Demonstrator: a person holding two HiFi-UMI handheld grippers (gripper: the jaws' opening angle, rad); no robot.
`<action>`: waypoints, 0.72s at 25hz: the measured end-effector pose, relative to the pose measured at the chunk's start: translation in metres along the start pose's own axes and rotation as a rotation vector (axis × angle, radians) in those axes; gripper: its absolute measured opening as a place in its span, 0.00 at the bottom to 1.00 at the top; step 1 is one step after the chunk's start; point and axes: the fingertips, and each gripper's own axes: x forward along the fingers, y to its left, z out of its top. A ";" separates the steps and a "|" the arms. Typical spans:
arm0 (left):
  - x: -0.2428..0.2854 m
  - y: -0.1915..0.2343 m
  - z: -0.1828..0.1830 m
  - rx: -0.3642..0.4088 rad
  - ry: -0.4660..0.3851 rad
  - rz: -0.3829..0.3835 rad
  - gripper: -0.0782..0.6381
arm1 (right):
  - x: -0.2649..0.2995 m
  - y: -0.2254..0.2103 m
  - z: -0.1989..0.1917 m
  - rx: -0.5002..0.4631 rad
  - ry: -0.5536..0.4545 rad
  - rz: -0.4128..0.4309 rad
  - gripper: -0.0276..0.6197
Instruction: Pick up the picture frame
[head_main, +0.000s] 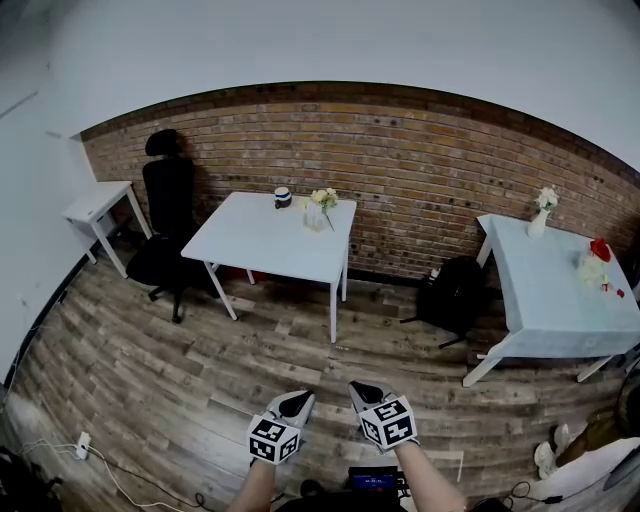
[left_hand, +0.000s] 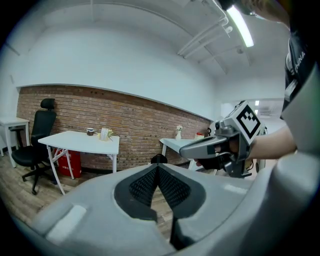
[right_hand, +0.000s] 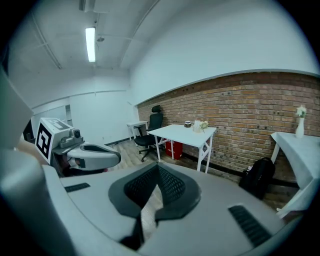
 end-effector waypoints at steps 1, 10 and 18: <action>0.000 0.001 0.000 0.001 0.002 0.002 0.13 | 0.000 0.000 0.000 0.000 0.000 0.001 0.05; 0.006 -0.002 0.001 -0.033 -0.008 -0.002 0.13 | 0.000 -0.010 -0.002 0.008 0.008 0.008 0.05; 0.022 -0.005 0.000 -0.017 0.017 0.008 0.13 | 0.002 -0.028 -0.005 0.011 0.011 0.019 0.05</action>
